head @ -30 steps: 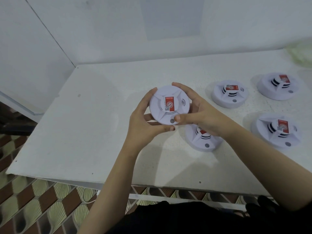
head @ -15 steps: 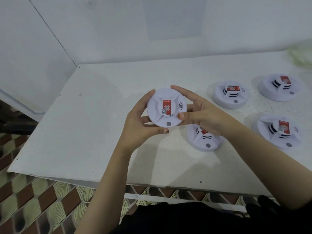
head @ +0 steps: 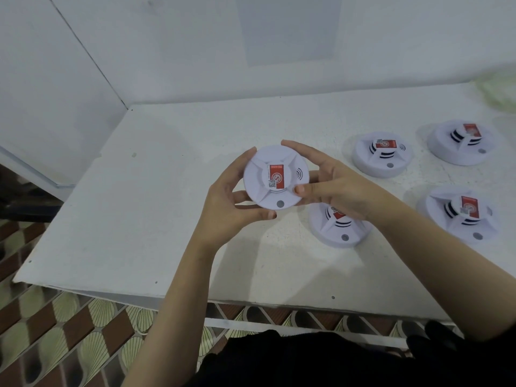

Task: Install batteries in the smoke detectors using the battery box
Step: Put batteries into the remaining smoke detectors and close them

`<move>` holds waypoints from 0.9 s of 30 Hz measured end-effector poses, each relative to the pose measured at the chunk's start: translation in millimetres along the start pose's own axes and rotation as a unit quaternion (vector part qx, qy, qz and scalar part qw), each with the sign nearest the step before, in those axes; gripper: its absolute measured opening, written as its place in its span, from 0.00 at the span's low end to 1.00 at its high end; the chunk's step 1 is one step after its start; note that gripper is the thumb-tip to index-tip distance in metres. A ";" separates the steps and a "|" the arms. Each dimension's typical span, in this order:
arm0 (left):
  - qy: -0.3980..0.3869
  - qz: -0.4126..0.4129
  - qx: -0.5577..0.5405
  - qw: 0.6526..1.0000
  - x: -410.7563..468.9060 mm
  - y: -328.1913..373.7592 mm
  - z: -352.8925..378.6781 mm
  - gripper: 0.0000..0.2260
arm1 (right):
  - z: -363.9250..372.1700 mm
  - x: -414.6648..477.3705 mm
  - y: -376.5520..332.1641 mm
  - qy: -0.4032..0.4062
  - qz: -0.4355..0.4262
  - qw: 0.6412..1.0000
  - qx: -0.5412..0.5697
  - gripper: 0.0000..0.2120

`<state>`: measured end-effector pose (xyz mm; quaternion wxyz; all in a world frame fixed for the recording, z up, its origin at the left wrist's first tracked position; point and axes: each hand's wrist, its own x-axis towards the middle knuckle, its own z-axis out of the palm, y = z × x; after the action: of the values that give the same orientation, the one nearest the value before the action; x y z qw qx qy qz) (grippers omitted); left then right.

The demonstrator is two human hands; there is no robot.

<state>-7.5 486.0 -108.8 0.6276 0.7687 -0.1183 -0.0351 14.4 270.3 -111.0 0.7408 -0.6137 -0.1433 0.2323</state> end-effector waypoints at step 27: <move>-0.001 -0.006 0.011 1.000 -1.7 -3.1 -2.4 0.42 | 0.7 0.0 0.0 -0.001 0.004 1.000 -0.027 0.34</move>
<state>-8.2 489.3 -111.5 0.6184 0.7765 -0.1146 -0.0386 14.0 270.9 -110.9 0.7228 -0.6340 -0.1476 0.2318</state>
